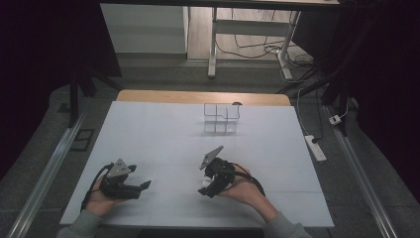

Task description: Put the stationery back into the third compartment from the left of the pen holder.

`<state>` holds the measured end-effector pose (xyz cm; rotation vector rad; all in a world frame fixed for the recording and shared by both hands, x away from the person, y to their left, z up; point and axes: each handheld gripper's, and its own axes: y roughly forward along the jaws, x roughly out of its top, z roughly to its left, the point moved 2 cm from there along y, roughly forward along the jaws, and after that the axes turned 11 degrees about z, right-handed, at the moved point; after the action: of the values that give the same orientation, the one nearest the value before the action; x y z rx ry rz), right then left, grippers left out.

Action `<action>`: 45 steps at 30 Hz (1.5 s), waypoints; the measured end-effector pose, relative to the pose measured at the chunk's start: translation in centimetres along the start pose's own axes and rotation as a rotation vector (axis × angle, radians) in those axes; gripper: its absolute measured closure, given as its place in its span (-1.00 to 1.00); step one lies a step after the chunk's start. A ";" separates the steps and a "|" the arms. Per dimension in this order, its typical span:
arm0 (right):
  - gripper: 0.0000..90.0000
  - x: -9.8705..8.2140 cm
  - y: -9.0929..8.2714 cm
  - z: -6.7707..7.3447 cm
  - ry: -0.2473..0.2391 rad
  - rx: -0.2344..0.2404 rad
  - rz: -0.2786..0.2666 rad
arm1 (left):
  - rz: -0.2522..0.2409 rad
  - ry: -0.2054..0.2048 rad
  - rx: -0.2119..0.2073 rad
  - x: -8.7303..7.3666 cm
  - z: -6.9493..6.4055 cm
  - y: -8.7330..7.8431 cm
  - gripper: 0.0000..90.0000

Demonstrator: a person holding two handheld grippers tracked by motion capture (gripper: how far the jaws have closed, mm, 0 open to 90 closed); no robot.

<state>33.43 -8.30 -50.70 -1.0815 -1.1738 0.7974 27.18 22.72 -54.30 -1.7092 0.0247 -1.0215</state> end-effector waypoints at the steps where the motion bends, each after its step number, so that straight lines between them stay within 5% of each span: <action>1: -0.40 0.0 0.1 0.0 -0.002 -0.002 0.009 | 0.000 0.000 0.000 0.0 0.0 0.0 -0.60; 11: -0.24 0.1 1.0 0.1 -0.023 -0.015 0.068 | 0.003 0.003 -0.002 0.0 0.0 0.0 -0.60; 24: 0.23 0.2 1.8 0.2 -0.042 -0.048 0.137 | 0.005 0.002 -0.006 -0.1 0.0 0.0 -0.60; 29: 0.40 0.2 1.8 0.1 -0.034 -0.048 0.129 | 0.007 0.005 -0.006 -0.1 -0.1 0.1 -0.60; 37: 0.41 0.2 1.6 0.1 -0.037 -0.047 0.131 | 0.007 0.004 -0.004 -0.1 0.0 0.0 -0.60; 45: 0.42 0.1 -0.3 -0.2 -0.026 -0.069 0.061 | 0.008 0.003 -0.002 -0.2 0.0 0.1 -0.60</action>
<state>33.65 -8.31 -50.36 -1.1716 -1.2029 0.8249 27.11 22.77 -54.44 -1.7082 0.0343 -1.0183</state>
